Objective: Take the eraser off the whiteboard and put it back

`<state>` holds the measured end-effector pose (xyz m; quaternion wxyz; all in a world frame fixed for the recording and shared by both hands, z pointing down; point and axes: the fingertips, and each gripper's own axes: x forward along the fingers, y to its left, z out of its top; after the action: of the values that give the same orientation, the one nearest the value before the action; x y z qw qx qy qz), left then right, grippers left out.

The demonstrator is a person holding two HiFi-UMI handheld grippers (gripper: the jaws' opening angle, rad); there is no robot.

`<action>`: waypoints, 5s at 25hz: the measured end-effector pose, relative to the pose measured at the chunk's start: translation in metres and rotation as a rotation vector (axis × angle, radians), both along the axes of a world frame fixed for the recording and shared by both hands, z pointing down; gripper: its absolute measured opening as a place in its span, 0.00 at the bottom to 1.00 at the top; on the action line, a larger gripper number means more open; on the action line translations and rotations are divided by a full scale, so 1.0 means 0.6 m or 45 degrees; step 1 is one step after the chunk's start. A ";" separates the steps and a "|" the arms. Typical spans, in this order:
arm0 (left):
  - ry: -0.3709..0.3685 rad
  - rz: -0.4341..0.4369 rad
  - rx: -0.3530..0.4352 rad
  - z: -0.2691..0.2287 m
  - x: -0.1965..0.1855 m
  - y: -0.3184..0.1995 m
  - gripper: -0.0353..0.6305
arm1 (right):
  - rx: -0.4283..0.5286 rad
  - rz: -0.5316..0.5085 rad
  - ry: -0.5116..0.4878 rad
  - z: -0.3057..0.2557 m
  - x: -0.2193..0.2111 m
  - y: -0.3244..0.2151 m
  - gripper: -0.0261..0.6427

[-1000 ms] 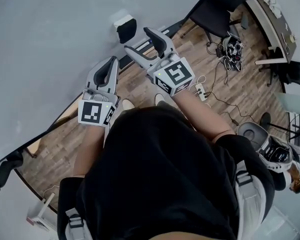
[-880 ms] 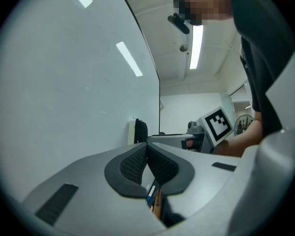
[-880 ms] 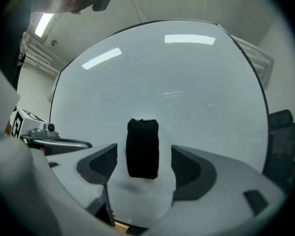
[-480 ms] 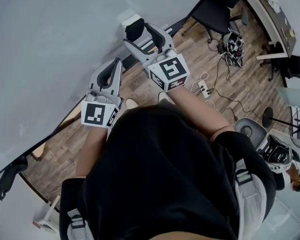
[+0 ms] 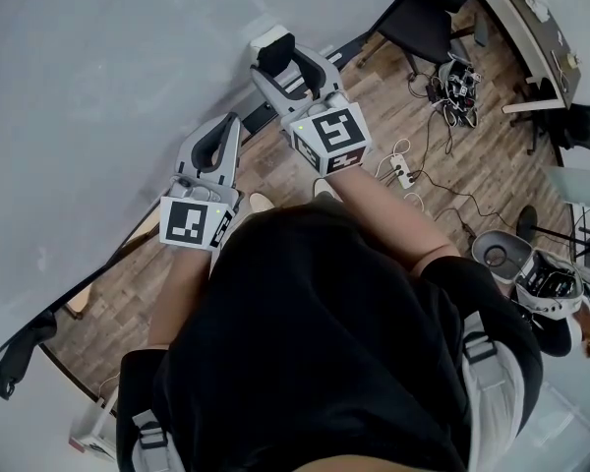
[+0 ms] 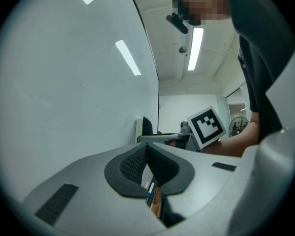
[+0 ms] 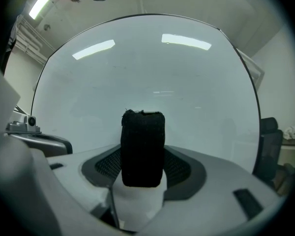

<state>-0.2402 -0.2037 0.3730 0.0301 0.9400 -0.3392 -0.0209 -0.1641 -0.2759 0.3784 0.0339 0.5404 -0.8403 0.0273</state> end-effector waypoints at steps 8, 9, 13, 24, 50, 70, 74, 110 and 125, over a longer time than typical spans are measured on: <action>0.000 0.024 -0.005 0.002 -0.005 0.002 0.05 | -0.004 0.001 -0.009 -0.002 -0.002 0.002 0.37; 0.000 0.028 -0.005 0.002 -0.006 0.003 0.05 | -0.003 0.002 -0.010 -0.004 -0.003 0.004 0.37; 0.002 0.043 -0.005 0.006 -0.007 0.008 0.05 | -0.003 0.002 -0.018 -0.002 -0.004 0.017 0.37; -0.010 0.082 0.006 0.013 0.022 0.028 0.05 | 0.002 -0.017 -0.021 -0.002 0.031 0.071 0.37; -0.052 -0.084 0.044 -0.016 0.153 0.080 0.05 | 0.081 -0.357 -0.043 -0.047 0.165 0.183 0.37; -0.080 -0.036 0.046 -0.004 0.186 0.101 0.05 | 0.067 -0.329 -0.073 -0.032 0.201 0.197 0.37; -0.086 -0.005 0.050 -0.007 0.207 0.098 0.05 | 0.060 -0.297 -0.090 -0.031 0.222 0.196 0.37; -0.072 0.030 0.071 -0.034 0.586 0.069 0.05 | 0.107 -0.202 -0.070 -0.026 0.574 0.137 0.37; -0.042 0.038 0.055 -0.023 0.584 -0.089 0.05 | 0.069 -0.203 -0.068 -0.019 0.550 -0.042 0.37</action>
<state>0.1102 -0.2571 0.3594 0.0045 0.9455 -0.3253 -0.0123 0.1660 -0.3010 0.3670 -0.0010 0.4715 -0.8817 0.0163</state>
